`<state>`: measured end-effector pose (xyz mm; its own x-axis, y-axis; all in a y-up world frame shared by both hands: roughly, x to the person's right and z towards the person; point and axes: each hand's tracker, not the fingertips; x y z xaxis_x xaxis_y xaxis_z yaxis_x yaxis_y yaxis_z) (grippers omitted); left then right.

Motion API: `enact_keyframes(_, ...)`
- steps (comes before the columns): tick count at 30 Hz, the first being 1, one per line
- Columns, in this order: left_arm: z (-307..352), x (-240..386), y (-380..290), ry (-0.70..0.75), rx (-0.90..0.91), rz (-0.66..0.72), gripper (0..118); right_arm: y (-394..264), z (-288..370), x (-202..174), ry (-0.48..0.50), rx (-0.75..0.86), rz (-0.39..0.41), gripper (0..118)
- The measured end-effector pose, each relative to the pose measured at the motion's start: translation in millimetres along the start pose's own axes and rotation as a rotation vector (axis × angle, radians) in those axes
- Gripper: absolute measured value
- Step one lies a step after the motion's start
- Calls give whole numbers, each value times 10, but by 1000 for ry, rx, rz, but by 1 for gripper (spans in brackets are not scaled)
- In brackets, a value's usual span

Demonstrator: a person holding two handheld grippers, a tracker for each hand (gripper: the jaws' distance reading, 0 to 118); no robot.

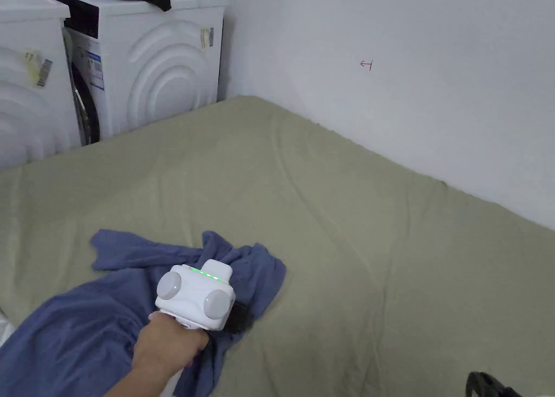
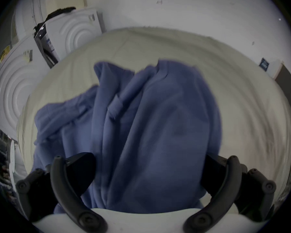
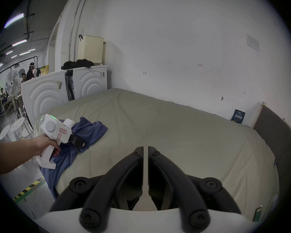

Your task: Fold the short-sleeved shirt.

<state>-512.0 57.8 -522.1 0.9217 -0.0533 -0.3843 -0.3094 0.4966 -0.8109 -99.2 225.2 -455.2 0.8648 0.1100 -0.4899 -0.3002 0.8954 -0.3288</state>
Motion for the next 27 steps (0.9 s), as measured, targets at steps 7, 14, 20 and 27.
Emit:
enact_keyframes(7, 228, -35, -63, -4, 118, 2, 21, -62, 105, 165, -14, -5, -33, 8)
enact_keyframes(14, 762, 530, 155, -241, 348, -74, 18, -105, 505, 491, -60, 48, -76, 9)
enact_keyframes(20, 1385, 1859, 505, -447, 469, -169, 18, -209, 1071, 981, -162, 106, -151, 9)
enact_keyframes(27, 2180, 3606, 338, -704, 545, -312, 18, -501, 1625, 1711, -306, 128, -239, 9)
